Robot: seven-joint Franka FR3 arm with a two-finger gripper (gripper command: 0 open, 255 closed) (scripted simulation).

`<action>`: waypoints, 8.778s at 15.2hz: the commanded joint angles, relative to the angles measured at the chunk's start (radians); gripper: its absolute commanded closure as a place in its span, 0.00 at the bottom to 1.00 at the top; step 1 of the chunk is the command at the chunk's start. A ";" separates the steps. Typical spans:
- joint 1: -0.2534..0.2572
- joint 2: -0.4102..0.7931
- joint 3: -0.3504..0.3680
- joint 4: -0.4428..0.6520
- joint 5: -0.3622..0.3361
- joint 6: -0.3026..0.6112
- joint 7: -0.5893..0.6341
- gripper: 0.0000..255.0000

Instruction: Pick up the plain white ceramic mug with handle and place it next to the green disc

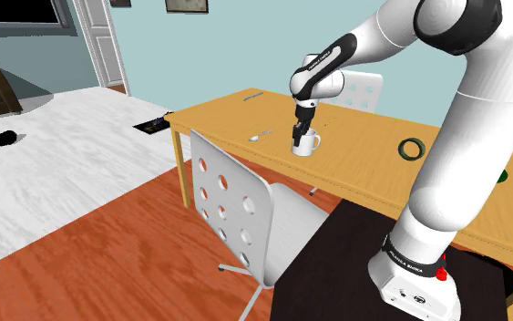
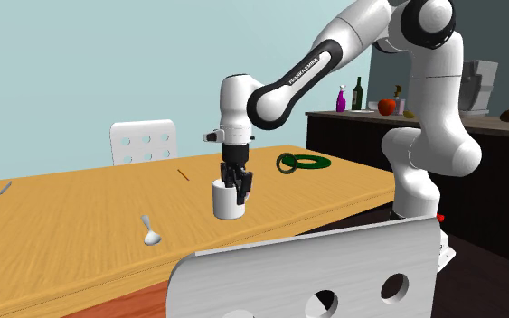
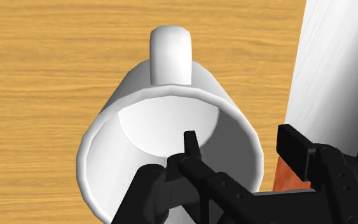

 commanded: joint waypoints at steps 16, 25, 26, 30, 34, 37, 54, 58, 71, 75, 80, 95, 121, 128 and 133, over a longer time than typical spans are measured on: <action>0.002 -0.055 0.000 0.040 -0.027 -0.091 0.020 1.00; 0.003 -0.110 0.003 0.107 -0.050 -0.210 0.039 1.00; 0.003 -0.115 0.003 0.116 -0.051 -0.224 0.041 1.00; 0.003 -0.133 0.005 0.152 -0.058 -0.277 0.046 1.00; 0.004 -0.147 0.007 0.191 -0.063 -0.330 0.051 1.00; 0.004 -0.156 0.008 0.223 -0.065 -0.370 0.053 1.00; -0.110 -0.545 -0.056 -0.054 -0.215 -0.462 -0.046 1.00; -0.163 -0.660 -0.086 -0.127 -0.267 -0.498 -0.096 1.00; -0.362 -0.951 -0.229 -0.232 -0.453 -0.652 -0.332 1.00; -0.418 -1.006 -0.288 -0.223 -0.515 -0.697 -0.422 1.00; -0.476 -1.048 -0.370 -0.187 -0.592 -0.745 -0.541 1.00; -0.522 -1.057 -0.635 0.012 -0.787 -0.800 -0.857 1.00; -0.529 -1.087 -0.887 -0.223 -0.990 -0.535 -0.809 1.00; -0.523 -1.084 -0.923 -0.239 -1.017 -0.505 -0.802 1.00; -0.523 -1.084 -0.923 -0.239 -1.017 -0.505 -0.802 0.00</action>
